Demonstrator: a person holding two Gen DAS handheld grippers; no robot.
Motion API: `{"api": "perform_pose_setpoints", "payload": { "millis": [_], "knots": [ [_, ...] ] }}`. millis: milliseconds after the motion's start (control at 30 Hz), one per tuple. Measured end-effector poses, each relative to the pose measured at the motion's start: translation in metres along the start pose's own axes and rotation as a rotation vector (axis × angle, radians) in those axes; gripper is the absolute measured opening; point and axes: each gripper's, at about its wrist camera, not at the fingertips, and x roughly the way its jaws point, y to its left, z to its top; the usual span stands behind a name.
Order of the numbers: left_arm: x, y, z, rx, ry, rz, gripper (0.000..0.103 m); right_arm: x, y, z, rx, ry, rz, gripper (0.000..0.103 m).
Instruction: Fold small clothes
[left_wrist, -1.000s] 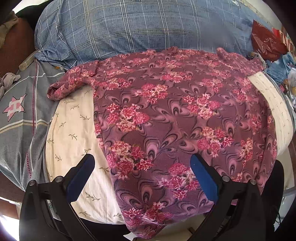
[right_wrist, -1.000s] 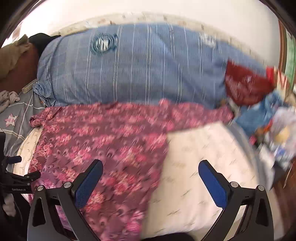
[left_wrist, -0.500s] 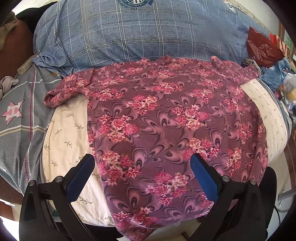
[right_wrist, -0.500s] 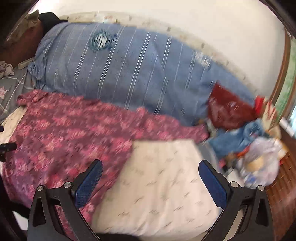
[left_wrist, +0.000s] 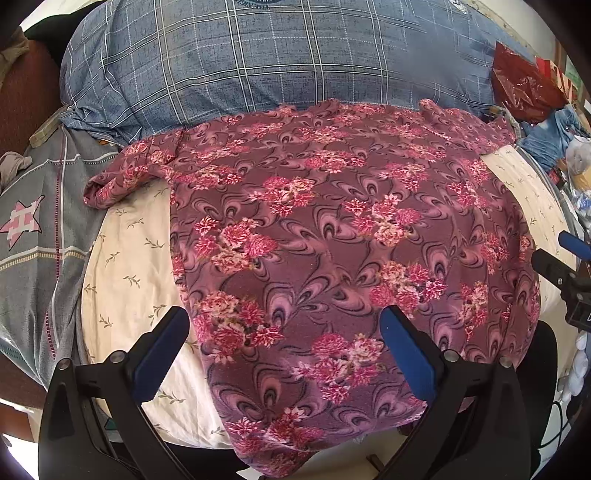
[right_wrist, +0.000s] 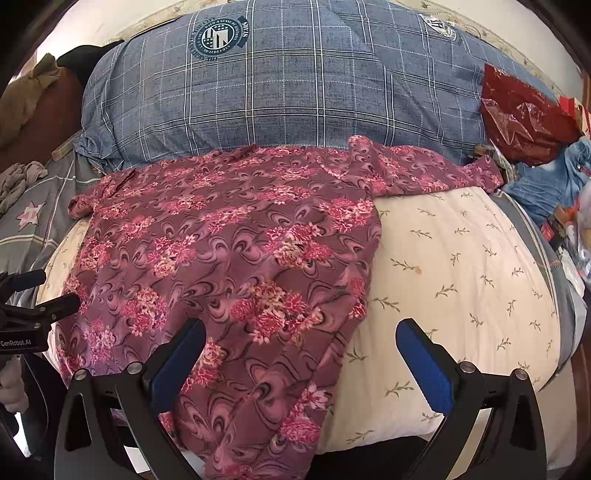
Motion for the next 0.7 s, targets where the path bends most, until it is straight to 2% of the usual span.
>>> {"api": "perform_pose_setpoints", "payload": {
  "millis": [700],
  "knots": [
    [0.005,0.013,-0.009,0.034,0.014,-0.004,0.103,0.003,0.018,0.003,-0.024,0.029,-0.017,0.102]
  ]
}}
